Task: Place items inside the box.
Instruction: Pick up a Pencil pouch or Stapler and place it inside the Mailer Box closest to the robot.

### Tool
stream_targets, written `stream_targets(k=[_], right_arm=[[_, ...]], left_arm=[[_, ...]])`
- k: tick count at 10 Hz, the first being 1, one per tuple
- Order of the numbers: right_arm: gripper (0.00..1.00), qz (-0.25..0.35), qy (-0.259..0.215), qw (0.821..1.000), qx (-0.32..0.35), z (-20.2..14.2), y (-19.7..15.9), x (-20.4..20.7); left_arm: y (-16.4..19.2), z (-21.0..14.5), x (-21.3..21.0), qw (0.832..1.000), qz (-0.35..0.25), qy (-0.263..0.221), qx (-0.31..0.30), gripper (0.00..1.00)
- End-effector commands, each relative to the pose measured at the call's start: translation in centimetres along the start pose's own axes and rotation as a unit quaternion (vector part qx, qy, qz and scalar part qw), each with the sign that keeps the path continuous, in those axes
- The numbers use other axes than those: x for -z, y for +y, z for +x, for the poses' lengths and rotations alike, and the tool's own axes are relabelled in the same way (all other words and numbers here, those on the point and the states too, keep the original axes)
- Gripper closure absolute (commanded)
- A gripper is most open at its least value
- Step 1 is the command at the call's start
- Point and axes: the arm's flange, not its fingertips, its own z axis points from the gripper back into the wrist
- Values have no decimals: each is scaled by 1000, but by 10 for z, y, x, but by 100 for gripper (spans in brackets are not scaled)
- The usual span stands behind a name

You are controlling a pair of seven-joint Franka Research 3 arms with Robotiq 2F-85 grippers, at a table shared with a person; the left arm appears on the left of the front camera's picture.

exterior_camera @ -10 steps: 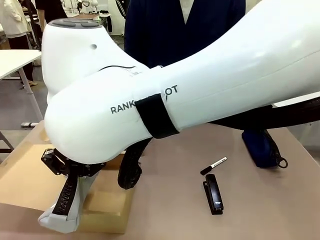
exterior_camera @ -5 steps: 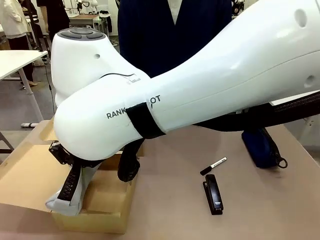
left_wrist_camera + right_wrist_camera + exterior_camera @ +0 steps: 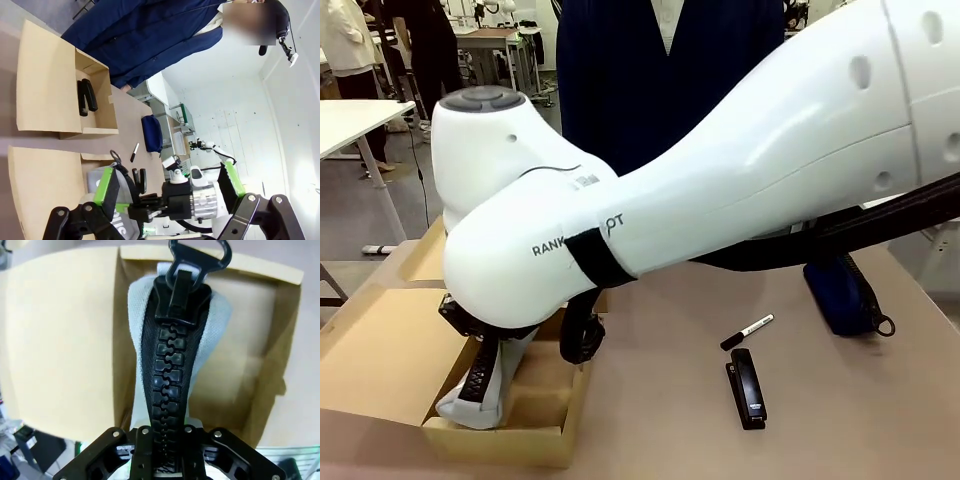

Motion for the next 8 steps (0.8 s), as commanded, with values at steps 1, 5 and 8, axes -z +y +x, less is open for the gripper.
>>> stream_targets(k=[1,5,8], right_arm=[[92,-22,-15,1000,-8,6,13,14],[92,-43,7,999,0,15,10,44],[92,-35,13,999,5,19,7,49]], left_arm=[[-1,-2,2,1000,-13,-6,9,0],[-1,-2,2,1000,-13,-6,9,0],[-1,-2,2,1000,-13,-6,9,0]])
